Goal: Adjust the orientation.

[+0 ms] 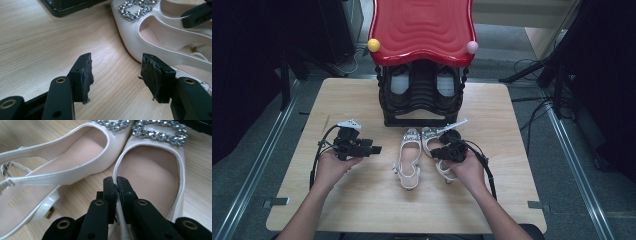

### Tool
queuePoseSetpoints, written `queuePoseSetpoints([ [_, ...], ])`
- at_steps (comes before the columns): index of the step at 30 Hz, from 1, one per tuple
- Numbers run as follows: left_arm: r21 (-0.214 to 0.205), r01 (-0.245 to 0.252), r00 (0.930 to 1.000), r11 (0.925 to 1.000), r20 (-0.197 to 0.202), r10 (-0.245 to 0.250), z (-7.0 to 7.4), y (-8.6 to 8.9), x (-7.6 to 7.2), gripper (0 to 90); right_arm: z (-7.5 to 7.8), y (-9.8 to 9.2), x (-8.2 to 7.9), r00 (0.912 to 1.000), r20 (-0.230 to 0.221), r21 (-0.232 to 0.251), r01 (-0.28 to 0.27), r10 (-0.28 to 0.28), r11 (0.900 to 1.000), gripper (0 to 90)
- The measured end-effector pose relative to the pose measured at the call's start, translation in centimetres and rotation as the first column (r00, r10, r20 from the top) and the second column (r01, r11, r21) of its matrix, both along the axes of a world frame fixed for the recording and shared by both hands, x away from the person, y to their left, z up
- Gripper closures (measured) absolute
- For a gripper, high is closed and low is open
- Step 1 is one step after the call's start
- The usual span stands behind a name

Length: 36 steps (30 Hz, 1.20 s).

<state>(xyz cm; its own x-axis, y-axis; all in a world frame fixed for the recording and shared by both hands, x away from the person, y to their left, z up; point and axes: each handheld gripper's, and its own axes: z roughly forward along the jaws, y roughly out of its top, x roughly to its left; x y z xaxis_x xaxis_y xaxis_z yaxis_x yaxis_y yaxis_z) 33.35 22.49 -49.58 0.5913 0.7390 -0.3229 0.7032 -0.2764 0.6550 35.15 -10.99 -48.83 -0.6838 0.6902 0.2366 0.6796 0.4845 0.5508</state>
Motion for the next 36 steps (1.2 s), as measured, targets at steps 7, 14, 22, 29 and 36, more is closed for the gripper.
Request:
queuePoseSetpoints([
  [7,-0.027,0.025,0.9994,0.9993,-0.023,-0.026,-0.1,-0.8,-0.2,51.4,0.4,-0.4,0.2,0.9997,0.007,0.081,-0.023,0.023,0.9964,84.1],
  [14,-0.045,0.051,0.9982,0.9977,-0.030,-0.052,-0.1,-1.9,-0.4,67.7,2.3,-2.8,-0.2,0.9972,0.074,0.148,-0.025,0.014,0.9886,86.1],
  [22,-0.048,0.103,0.9944,0.9935,-0.018,-0.104,0.0,-3.1,-0.2,89.7,2.1,-6.2,0.3,0.9958,0.071,0.167,0.046,-0.059,0.9849,90.0],
  [29,-0.063,0.108,0.9933,0.9921,-0.033,-0.111,-0.6,-3.4,0.6,89.8,0.7,-7.2,0.8,0.9938,0.062,0.145,0.083,-0.093,0.9860,90.0],
  [36,-0.053,0.126,0.9902,0.9906,-0.055,-0.129,-1.4,-4.2,1.2,89.7,-0.8,-7.4,1.1,0.9933,0.039,0.106,0.105,-0.109,0.9888,90.0],
])
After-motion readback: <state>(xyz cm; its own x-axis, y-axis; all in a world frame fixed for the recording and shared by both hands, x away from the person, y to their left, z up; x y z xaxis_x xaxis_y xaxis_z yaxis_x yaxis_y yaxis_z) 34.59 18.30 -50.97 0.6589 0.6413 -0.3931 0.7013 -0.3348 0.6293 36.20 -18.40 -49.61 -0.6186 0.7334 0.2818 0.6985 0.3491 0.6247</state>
